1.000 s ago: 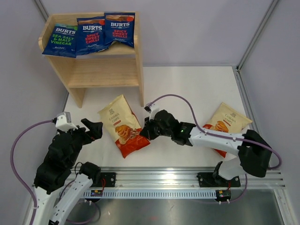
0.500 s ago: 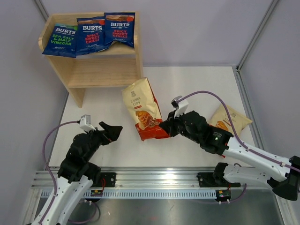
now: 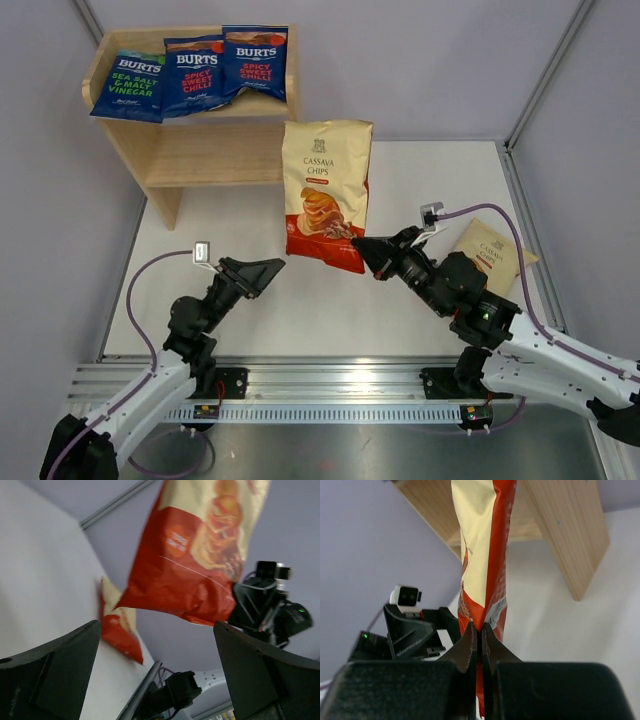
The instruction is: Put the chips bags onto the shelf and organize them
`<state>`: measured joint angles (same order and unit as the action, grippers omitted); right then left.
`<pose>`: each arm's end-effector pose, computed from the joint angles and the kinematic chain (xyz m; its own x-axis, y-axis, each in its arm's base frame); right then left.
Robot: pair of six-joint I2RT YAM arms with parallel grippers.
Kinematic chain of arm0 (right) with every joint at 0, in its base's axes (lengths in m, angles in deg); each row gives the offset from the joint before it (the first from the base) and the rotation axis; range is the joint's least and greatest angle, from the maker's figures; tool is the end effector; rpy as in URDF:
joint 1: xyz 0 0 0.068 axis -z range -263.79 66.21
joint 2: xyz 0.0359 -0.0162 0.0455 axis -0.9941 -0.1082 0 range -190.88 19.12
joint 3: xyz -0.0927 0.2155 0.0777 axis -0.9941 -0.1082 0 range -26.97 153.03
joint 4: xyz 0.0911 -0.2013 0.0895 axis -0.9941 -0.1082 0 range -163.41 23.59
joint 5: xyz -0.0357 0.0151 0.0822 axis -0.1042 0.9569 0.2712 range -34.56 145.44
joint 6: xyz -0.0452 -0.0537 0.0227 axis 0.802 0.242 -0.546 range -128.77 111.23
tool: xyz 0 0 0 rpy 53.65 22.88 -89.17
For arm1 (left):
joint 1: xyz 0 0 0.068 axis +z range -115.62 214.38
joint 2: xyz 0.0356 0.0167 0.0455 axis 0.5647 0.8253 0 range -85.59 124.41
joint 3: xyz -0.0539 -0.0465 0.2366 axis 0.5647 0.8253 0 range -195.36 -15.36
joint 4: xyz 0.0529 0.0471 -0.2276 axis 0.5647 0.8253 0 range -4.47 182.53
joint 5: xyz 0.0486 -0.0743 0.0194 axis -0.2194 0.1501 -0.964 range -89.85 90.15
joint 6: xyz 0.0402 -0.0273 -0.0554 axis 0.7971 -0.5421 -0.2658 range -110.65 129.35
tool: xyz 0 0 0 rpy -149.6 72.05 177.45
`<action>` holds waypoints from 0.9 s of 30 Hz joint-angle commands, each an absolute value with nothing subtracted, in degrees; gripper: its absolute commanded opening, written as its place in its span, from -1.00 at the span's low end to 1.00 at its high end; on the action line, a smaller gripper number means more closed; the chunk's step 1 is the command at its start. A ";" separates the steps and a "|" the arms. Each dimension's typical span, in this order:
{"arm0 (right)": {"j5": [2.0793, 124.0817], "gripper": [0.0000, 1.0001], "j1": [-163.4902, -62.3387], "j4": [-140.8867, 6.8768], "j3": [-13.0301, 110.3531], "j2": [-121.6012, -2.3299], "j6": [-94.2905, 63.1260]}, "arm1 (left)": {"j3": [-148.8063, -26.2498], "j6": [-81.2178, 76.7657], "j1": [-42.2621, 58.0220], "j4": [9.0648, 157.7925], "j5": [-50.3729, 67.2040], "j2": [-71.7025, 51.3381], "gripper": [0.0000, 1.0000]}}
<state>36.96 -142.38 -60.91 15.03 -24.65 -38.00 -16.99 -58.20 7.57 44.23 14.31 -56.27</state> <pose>0.1223 0.1629 0.3394 -0.2852 0.4218 -0.8607 -0.5792 0.6396 0.5054 0.1412 -0.0883 0.2120 -0.5200 -0.7413 -0.4243 0.4421 0.1914 -0.8763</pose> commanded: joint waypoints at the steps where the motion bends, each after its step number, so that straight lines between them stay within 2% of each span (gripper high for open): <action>1: 35.84 -1.00 -142.68 -37.98 12.59 -25.18 -43.21 | -11.93 -56.40 1.80 16.56 10.10 -52.03 0.98; 9: 36.54 -1.00 -142.76 -22.21 8.98 -28.60 -50.34 | -17.20 -49.10 -7.10 14.17 0.43 -46.04 0.98; 19: 37.95 -1.00 -142.85 -4.12 3.62 -34.23 -58.33 | -24.58 -44.70 -9.74 4.59 -3.62 -36.03 0.98; 24: 38.73 -1.00 -143.11 -3.57 4.14 -35.55 -59.74 | -29.93 -41.28 -9.92 -4.02 -1.96 -30.49 0.98; 27: 39.18 -1.00 -143.29 -2.08 3.70 -35.55 -59.92 | -32.14 -41.54 -9.92 -3.15 -4.06 -28.90 0.98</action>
<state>38.53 -142.42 -12.19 2.85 -36.17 -58.24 -28.68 -44.95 -9.63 12.85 -0.77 -29.80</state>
